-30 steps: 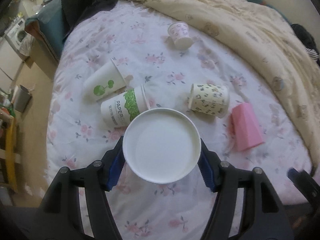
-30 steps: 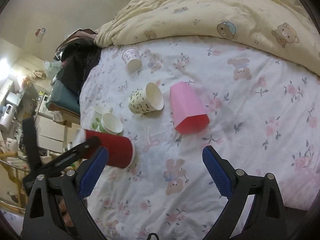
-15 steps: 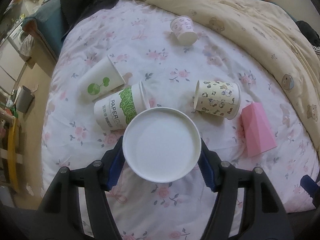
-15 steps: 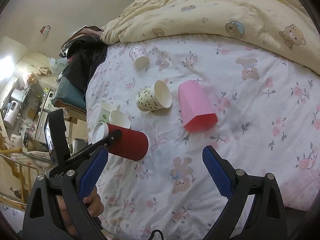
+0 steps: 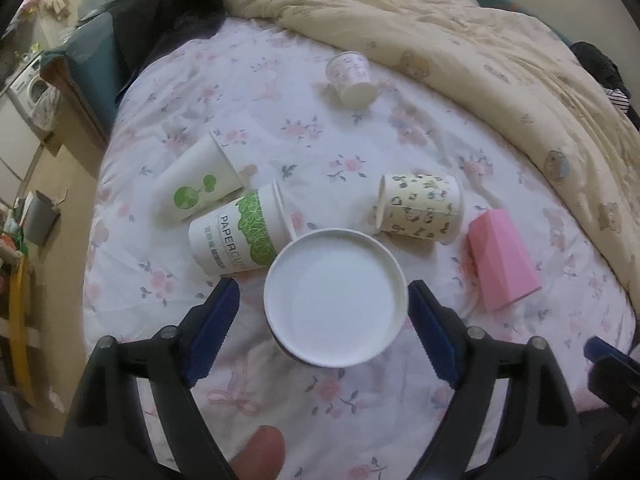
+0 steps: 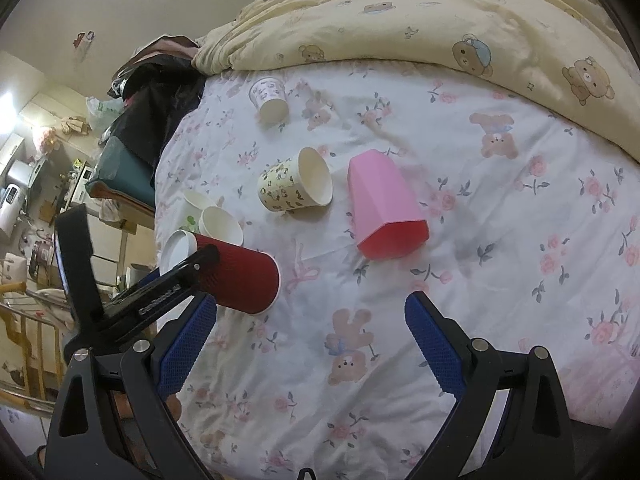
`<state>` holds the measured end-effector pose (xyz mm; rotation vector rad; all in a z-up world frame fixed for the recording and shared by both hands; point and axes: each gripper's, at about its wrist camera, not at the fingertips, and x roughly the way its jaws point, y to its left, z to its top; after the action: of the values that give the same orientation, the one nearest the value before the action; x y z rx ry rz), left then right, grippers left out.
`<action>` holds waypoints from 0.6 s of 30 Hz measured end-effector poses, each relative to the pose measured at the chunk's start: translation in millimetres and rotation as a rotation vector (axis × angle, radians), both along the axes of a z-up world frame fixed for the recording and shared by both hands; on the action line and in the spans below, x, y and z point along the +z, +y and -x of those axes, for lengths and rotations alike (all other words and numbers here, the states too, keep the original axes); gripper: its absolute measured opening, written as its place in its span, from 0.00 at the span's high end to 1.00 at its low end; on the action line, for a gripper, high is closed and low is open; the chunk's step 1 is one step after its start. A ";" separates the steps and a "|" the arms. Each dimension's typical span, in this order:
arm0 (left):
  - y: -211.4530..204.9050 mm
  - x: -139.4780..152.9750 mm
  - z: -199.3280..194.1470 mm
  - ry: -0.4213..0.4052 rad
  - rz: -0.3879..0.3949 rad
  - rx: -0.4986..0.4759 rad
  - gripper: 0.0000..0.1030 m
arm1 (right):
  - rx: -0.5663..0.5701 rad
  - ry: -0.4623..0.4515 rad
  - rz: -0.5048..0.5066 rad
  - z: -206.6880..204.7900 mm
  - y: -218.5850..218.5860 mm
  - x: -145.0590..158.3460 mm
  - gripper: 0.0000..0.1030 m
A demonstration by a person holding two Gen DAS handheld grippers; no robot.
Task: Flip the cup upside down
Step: 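Lower the red cup rim-down onto the sheet and open the left tool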
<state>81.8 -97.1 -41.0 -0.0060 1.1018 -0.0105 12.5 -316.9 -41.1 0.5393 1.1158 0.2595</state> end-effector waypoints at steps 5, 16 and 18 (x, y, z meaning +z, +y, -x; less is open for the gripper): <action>13.0 35.5 18.7 -0.088 0.018 -0.006 0.02 | 0.026 -0.049 0.045 2.1 7.9 8.3 0.05; 73.3 97.1 94.1 -0.270 0.022 0.058 0.00 | 0.104 -0.191 0.108 21.8 33.6 34.4 0.05; 82.7 99.0 107.7 -0.290 0.005 0.078 0.00 | 0.123 -0.227 0.125 28.8 39.8 40.5 0.05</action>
<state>-25.9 -14.4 58.0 -0.0503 0.8108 0.0542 -16.3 -277.1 -0.5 0.3212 0.9383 0.3466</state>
